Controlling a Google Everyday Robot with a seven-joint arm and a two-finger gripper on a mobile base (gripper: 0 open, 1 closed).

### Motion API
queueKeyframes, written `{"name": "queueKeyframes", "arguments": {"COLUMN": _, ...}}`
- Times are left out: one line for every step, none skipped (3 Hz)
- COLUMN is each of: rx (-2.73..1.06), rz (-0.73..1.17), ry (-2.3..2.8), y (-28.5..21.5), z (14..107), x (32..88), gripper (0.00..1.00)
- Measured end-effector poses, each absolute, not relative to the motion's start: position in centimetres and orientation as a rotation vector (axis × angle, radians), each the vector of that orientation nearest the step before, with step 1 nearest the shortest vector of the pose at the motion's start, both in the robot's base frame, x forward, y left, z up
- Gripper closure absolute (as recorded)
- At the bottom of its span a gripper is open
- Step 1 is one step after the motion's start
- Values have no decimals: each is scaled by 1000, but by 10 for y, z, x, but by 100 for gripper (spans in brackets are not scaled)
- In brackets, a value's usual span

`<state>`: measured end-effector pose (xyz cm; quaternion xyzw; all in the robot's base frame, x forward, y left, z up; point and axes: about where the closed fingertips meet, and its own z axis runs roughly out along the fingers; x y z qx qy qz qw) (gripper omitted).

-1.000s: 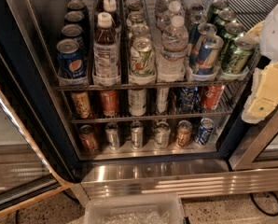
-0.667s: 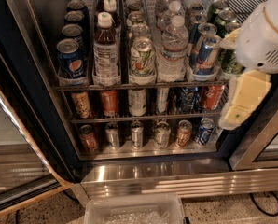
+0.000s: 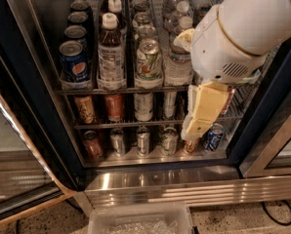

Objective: Pick pepsi can from top shelf of fridge

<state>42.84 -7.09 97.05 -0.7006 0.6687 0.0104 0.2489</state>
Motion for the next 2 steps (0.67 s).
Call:
{"name": "queueKeyframes", "arguments": {"rx": -1908, "rz": 28, "ry": 1821, "y": -71, "z": 970, "x": 428, "gripper": 0}}
{"name": "queueKeyframes", "arguments": {"rx": -1845, "rz": 73, "ry": 1792, "y": -56, "z": 964, "x": 435, "gripper": 0}}
